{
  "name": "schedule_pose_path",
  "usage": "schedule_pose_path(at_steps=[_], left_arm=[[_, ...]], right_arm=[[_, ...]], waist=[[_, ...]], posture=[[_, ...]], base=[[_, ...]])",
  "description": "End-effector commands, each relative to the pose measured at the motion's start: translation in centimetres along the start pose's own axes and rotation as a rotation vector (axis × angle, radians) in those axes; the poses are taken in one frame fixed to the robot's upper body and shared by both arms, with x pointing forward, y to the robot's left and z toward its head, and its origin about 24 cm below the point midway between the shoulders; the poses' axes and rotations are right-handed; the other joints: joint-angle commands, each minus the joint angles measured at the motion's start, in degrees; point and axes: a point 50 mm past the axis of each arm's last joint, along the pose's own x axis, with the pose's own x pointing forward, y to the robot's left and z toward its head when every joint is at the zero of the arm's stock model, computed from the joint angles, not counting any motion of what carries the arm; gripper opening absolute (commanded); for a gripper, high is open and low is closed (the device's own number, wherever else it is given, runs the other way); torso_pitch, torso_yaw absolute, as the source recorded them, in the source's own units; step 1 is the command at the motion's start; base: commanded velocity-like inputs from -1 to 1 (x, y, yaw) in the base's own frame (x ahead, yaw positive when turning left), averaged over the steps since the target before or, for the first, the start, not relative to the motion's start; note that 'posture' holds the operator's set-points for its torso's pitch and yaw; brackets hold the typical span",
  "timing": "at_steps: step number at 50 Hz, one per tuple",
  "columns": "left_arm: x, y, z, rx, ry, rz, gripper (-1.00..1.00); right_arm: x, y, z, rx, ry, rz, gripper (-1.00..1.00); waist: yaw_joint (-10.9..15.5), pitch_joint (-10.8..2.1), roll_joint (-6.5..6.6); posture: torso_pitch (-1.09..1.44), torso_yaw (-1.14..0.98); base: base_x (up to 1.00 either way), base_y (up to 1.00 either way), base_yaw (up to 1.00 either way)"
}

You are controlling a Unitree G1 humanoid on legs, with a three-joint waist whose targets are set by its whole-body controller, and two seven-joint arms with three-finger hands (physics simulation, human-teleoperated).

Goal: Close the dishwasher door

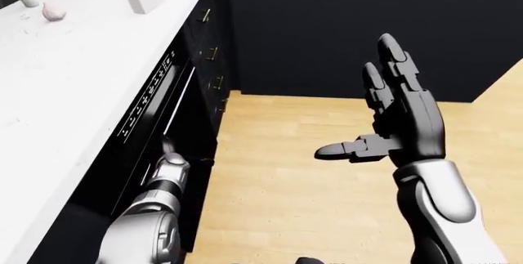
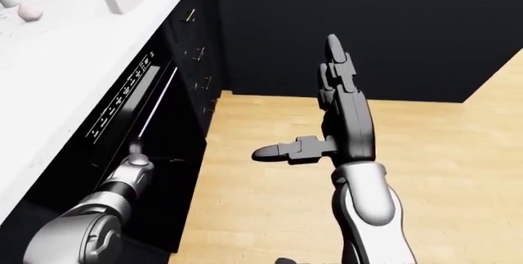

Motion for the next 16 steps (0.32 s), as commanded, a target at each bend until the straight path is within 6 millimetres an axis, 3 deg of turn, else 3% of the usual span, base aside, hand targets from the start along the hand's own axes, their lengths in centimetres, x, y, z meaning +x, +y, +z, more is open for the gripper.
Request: schedule_pose_path(at_steps=[1,16], left_arm=[[0.4,1.4,0.38,-0.017,0.005,0.044,1.0],[0.5,1.62,-0.02,-0.021,0.013,0.058,1.0]], right_arm=[[-0.16,0.11,1.2,-0.004,-0.078,0.0,1.0],[-0.18,0.32,1.19,-0.004,-0.078,0.005,1.0]], waist=[[0.36,-1.19,-0.02],[0.24,-1.14,-0.13]], posture=[[0.88,0.0],[0.88,0.0]], base=[[0.0,0.0,0.0],[0.0,0.0,0.0]])
